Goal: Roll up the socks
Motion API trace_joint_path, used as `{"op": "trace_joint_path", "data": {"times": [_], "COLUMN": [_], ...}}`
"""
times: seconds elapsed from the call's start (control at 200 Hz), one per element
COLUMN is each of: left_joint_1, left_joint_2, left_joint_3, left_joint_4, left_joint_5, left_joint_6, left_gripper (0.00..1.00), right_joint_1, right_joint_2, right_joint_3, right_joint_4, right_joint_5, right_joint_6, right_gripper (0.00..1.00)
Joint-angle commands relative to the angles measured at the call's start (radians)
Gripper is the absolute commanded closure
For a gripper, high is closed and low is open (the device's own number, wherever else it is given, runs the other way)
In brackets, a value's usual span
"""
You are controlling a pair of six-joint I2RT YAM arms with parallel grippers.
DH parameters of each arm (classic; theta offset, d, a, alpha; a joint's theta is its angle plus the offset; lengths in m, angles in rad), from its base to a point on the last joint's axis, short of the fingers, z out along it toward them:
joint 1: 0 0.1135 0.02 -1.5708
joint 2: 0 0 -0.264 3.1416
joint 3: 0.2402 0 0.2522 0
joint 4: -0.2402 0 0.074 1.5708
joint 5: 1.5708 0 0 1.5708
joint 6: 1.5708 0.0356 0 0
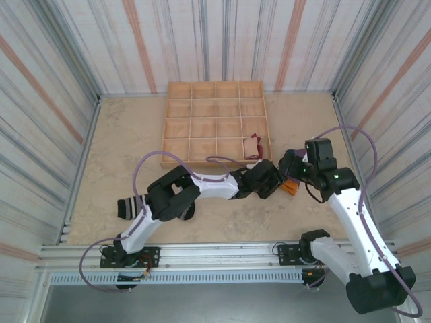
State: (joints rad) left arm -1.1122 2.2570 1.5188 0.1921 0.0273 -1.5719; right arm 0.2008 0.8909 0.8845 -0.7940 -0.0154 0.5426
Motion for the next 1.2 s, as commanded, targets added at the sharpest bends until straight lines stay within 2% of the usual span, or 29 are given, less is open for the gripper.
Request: {"op": "trace_joint_path", "data": {"times": [0.0, 0.21, 0.511, 0.656, 0.741, 0.967, 1.197], "left_joint_1": [-0.014, -0.014, 0.008, 0.026, 0.036, 0.057, 0.063], "left_joint_2": [0.079, 0.127, 0.065, -0.054, -0.128, -0.331, -0.509], "left_joint_3": [0.048, 0.079, -0.037, -0.238, -0.374, -0.693, -0.875], "left_joint_4": [-0.091, -0.111, -0.091, -0.048, -0.004, 0.085, 0.053], "left_joint_5": [-0.052, -0.064, -0.048, -0.004, 0.037, 0.109, 0.115], "left_joint_6": [-0.082, -0.14, -0.108, -0.05, -0.025, 0.002, 0.035], "left_gripper": [0.33, 0.54, 1.0, 1.0, 1.0, 1.0, 1.0], "right_joint_1": [-0.016, -0.044, -0.06, -0.054, -0.016, 0.263, 0.49], "right_joint_2": [-0.031, -0.089, -0.205, -0.23, -0.231, -0.237, -0.227], "right_joint_3": [-0.016, -0.035, -0.069, -0.076, -0.1, -0.209, -0.351], "right_joint_4": [-0.048, -0.077, -0.082, -0.059, -0.036, 0.075, 0.274], "right_joint_5": [0.008, -0.019, -0.103, -0.226, -0.271, -0.138, -0.089], "right_joint_6": [0.019, 0.016, -0.007, -0.003, 0.014, 0.059, 0.109], "right_gripper": [0.01, 0.01, 0.0, 0.03, 0.04, 0.11, 0.32]}}
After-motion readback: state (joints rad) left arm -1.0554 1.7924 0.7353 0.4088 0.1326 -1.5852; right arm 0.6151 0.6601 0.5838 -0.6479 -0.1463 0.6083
